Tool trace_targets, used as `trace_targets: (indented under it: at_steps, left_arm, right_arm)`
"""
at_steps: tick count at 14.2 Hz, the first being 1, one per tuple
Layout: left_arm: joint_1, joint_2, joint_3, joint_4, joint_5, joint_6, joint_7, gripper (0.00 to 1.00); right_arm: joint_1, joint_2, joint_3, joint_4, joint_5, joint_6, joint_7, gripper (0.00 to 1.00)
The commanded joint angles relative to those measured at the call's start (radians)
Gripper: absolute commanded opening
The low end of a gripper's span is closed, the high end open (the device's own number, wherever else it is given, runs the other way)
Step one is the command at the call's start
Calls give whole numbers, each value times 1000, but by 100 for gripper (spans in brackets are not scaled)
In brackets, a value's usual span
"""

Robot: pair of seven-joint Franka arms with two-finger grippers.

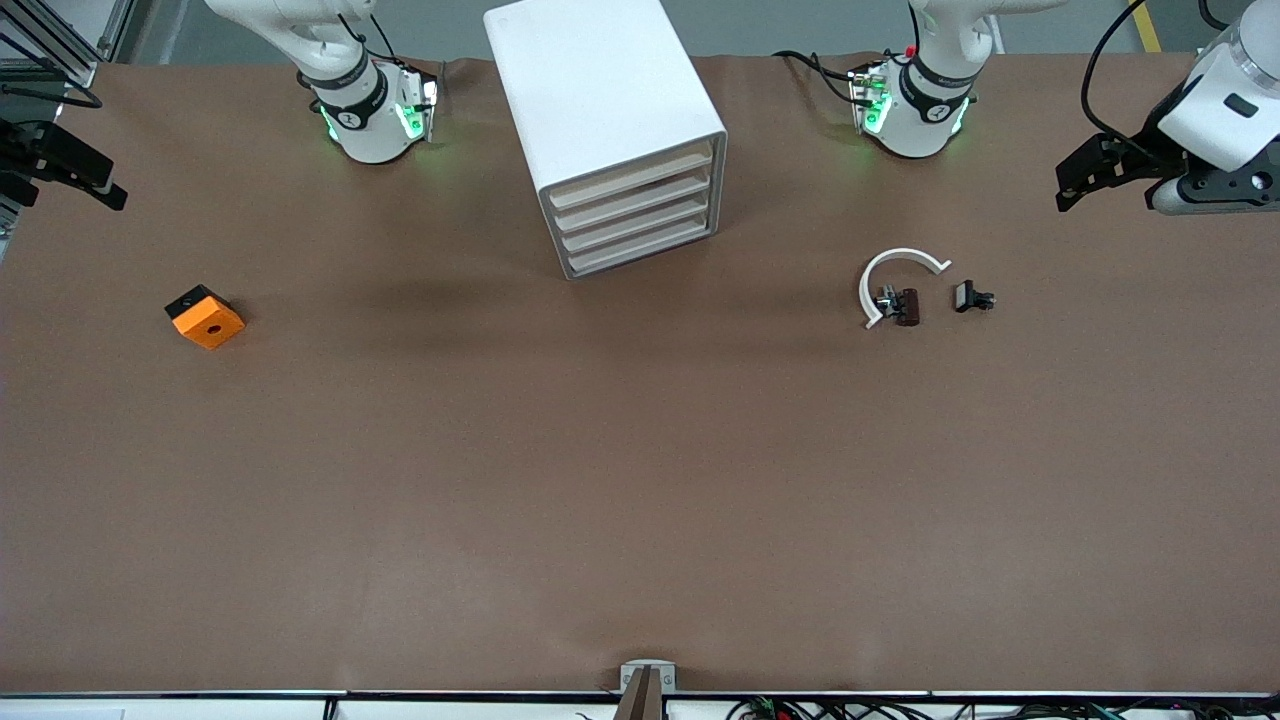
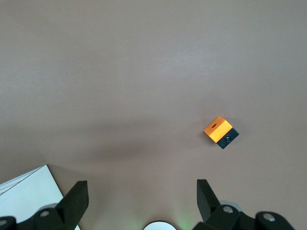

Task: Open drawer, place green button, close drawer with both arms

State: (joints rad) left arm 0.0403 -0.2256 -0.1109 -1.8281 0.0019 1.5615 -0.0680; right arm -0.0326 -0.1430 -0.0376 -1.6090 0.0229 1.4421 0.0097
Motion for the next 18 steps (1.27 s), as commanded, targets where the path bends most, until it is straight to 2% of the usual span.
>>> trace_targets:
  at_steps: [1, 18]
  left_arm:
    - [12, 2, -12, 21, -17, -24, 14, 100]
    - [12, 15, -15, 36, -17, -24, 16, 100]
  right_arm:
    - [-7, -29, 2, -26, 5, 4, -1, 100]
    - [-9, -29, 2, -29, 5, 4, 1, 100]
